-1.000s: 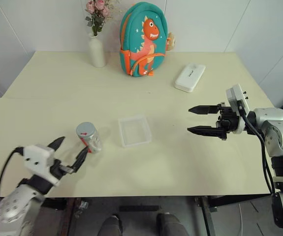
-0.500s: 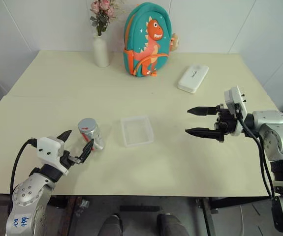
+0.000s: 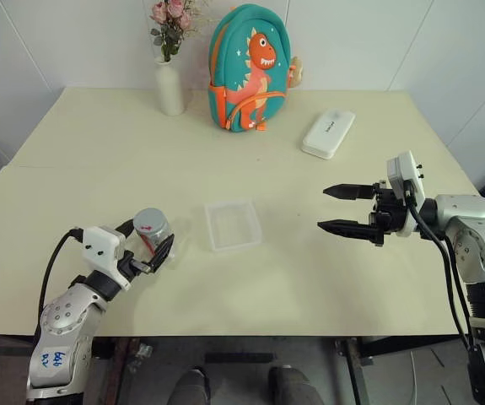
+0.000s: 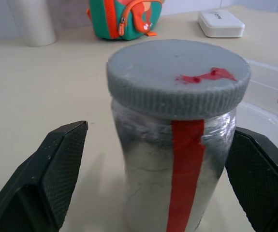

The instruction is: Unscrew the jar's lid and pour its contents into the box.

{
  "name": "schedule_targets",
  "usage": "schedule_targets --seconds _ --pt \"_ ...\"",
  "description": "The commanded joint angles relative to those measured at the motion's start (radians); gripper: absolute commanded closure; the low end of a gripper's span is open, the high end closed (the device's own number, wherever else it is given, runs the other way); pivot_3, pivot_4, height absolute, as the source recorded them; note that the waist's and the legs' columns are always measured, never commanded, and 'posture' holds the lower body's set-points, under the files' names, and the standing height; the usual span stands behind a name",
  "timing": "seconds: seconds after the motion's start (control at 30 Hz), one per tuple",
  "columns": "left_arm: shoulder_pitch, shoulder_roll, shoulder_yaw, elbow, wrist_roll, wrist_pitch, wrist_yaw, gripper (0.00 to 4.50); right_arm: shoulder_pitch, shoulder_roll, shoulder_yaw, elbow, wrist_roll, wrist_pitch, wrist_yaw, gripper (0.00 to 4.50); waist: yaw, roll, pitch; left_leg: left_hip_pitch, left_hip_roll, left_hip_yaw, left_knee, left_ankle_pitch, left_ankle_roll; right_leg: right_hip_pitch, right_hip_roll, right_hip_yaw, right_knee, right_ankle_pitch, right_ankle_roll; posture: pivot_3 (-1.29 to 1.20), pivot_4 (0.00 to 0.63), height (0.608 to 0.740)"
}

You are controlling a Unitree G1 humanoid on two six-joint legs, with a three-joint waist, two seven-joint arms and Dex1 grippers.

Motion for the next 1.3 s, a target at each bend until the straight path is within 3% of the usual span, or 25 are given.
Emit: schedule_targets --seconds 0.03,0.17,0.3,0.37,0.67,0.93,1.3 --pt "-0.015 0.0 -0.004 -0.008 0.002 -0.029 -0.003 0.0 -0.006 -0.016 -0.034 -0.038 0.02 -0.006 -0.008 0.02 -0.001 0.0 0.0 0.0 0.0 0.0 0.0 0.0 0.0 0.0 0.0 0.0 0.0 0.0 0.0 0.0 0.15 0.74" --pt "-0.021 -0.009 -0.016 -0.012 -0.004 -0.028 -0.004 0.0 -0.009 -0.014 -0.032 -0.037 0.018 -0.007 -0.014 0.02 0.001 0.0 0.0 0.0 0.0 0.0 0.0 0.0 0.0 0.0 0.0 0.0 0.0 0.0 0.0 0.0 0.15 0.74" --pt "-0.014 -0.014 -0.024 -0.027 -0.019 -0.015 -0.011 0.83 -0.009 -0.012 -0.03 -0.039 0.018 -0.009 -0.02 0.0 0.0 0.0 0.0 0.0 0.0 0.0 0.0 0.0 0.0 0.0 0.0 0.0 0.0 0.0 0.0 0.0 0.15 0.74" --pt "-0.009 -0.015 -0.029 -0.044 -0.021 0.0 -0.008 1.47 -0.011 -0.009 -0.029 -0.04 0.019 -0.009 -0.023 0.0 0.001 0.0 0.0 0.0 0.0 0.0 0.0 0.0 0.0 0.0 0.0 0.0 0.0 0.0 0.0 0.0 0.15 0.74" --pt "0.005 0.025 0.046 -0.108 -0.08 0.068 0.007 1.47 -0.023 0.018 -0.026 -0.049 0.033 -0.009 -0.043 0.0 -0.001 0.0 0.0 0.0 0.0 0.0 0.0 0.0 0.0 0.0 0.0 0.0 0.0 0.0 0.0 0.0 0.15 0.74" --pt "-0.012 0.132 0.181 -0.107 -0.211 0.178 -0.036 1.47 -0.043 0.068 -0.031 -0.084 0.068 0.01 -0.094 0.0 -0.001 0.0 0.0 0.0 0.0 0.0 0.0 0.0 0.0 0.0 0.0 0.0 0.001 0.0 0.0 0.0 0.15 0.74" --pt "-0.023 0.057 0.036 -0.021 -0.123 0.111 -0.053 1.47 -0.011 0.055 -0.029 -0.102 0.071 0.016 -0.103 0.0 -0.002 0.0 0.0 0.0 0.0 0.0 0.0 0.0 0.0 0.0 0.0 0.0 0.001 0.0 0.0 0.0 0.15 0.74"
